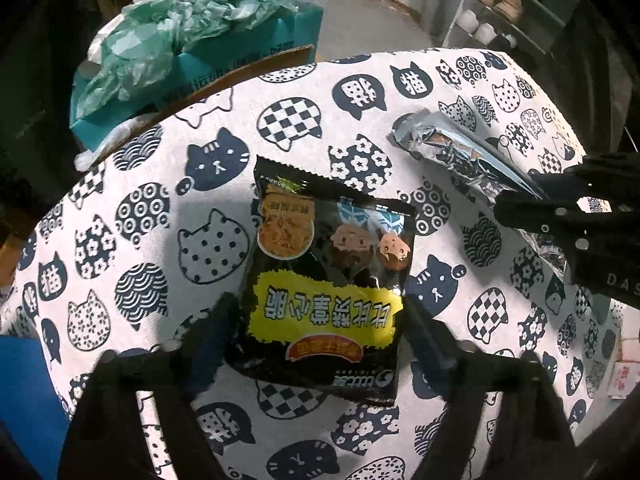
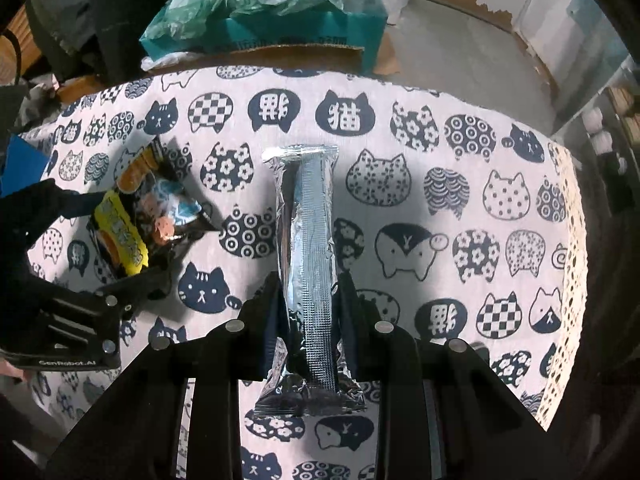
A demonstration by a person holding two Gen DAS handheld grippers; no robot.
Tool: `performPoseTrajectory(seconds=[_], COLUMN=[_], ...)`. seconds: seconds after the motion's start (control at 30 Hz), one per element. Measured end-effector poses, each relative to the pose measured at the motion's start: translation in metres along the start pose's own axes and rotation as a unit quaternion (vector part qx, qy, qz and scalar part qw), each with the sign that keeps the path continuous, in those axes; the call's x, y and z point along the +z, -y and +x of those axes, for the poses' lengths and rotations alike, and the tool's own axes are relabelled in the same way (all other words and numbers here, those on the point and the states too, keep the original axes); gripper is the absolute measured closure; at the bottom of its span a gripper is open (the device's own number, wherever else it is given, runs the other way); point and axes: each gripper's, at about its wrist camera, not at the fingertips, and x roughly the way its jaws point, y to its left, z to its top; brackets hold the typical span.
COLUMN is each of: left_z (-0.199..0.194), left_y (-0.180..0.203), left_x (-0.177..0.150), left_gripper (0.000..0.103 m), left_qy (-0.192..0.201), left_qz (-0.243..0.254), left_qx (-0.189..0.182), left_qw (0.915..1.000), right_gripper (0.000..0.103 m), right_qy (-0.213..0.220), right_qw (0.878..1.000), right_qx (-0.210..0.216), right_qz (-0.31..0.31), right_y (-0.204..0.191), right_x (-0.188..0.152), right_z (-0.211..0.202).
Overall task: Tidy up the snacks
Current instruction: 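Grasp the black snack bag with the left gripper while the right grasps the silver foil bar, then lift and carry the black bag and silver bar over the box with both grippers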
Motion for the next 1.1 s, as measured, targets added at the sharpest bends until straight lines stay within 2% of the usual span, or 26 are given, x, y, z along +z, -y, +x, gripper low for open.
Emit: performPoseTrajectory(seconds=[0.03,0.1,0.37,0.67,0.87,1.1], left_z=[-0.002,-0.008,-0.042,-0.090,-0.124,-0.151], left_y=[-0.001,-0.006,-0.023,-0.028,-0.031,-0.047], left_x=[-0.001,-0.004,-0.017,-0.029,-0.046,-0.072], left_gripper=[0.040,0.047,0.048,0.048,0.048,0.048], left_qy=[0.002,0.000,0.022,0.045,0.070,0.076], left_qz=[-0.002,-0.014,-0.048,-0.055,-0.059,-0.086], left_qx=[0.000,-0.009,0.003,0.013,0.026,0.038], left_qw=[1.0000,0.9999,0.9986,0.9974,0.9954,0.9926], right_gripper=[0.078,0.078,0.078,0.078,0.078,0.078], right_qy=[0.000,0.002,0.022,0.047,0.067,0.092], right_qw=[1.000,1.000,1.000,0.999,0.997,0.994], right_qx=[0.000,0.002,0.008,0.008,0.013,0.025], right_qz=[0.001,0.002,0.001,-0.012,-0.026,-0.046], right_y=[0.000,0.000,-0.009,-0.028,-0.050,-0.079], right_x=[0.000,-0.001,-0.002,-0.008,-0.010,-0.014], right_z=[0.000,-0.002,-0.024,-0.056,-0.078,-0.102])
